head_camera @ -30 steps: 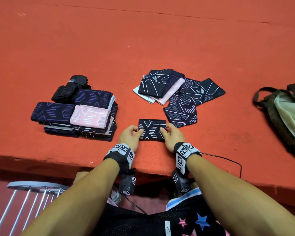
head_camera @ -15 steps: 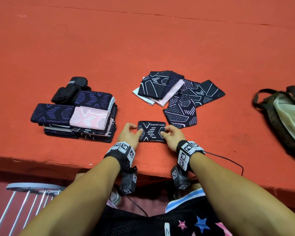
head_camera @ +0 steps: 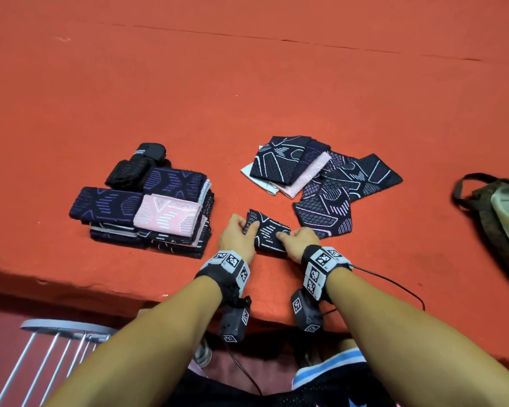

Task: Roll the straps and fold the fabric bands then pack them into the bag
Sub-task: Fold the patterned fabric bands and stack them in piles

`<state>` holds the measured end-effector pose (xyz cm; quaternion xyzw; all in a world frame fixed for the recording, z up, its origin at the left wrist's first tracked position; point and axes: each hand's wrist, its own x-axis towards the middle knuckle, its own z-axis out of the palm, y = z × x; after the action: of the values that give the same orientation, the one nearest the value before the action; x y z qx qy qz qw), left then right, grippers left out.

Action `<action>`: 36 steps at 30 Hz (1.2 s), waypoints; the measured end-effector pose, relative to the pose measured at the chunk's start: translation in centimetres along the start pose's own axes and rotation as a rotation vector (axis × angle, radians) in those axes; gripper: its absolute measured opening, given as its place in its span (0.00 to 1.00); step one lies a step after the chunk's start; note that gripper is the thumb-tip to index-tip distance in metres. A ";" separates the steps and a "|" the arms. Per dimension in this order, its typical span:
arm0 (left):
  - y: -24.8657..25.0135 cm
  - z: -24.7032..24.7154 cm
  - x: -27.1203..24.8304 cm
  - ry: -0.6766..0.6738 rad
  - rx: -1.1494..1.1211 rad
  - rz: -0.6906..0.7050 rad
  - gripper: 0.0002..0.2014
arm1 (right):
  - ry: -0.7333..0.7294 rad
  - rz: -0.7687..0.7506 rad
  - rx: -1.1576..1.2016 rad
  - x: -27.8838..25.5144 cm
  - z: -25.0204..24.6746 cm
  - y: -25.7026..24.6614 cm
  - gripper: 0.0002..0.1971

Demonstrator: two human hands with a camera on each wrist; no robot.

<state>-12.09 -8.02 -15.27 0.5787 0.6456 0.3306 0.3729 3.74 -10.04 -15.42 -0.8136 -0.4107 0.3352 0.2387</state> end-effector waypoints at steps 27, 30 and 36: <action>0.3 -0.8 4.3 -0.008 0.126 0.049 0.17 | -0.021 -0.064 0.228 6.7 1.7 -6.9 0.11; 1.8 -0.4 4.7 0.061 0.042 0.050 0.16 | 0.202 -0.051 0.200 8.2 -1.5 -7.3 0.11; 2.5 1.5 5.8 -0.050 -0.125 0.056 0.11 | 0.216 -0.007 0.311 10.9 -1.9 -7.0 0.10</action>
<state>-9.85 -1.94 -14.45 0.5802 0.5978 0.3660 0.4149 6.35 2.60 -13.28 -0.7968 -0.3285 0.3045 0.4055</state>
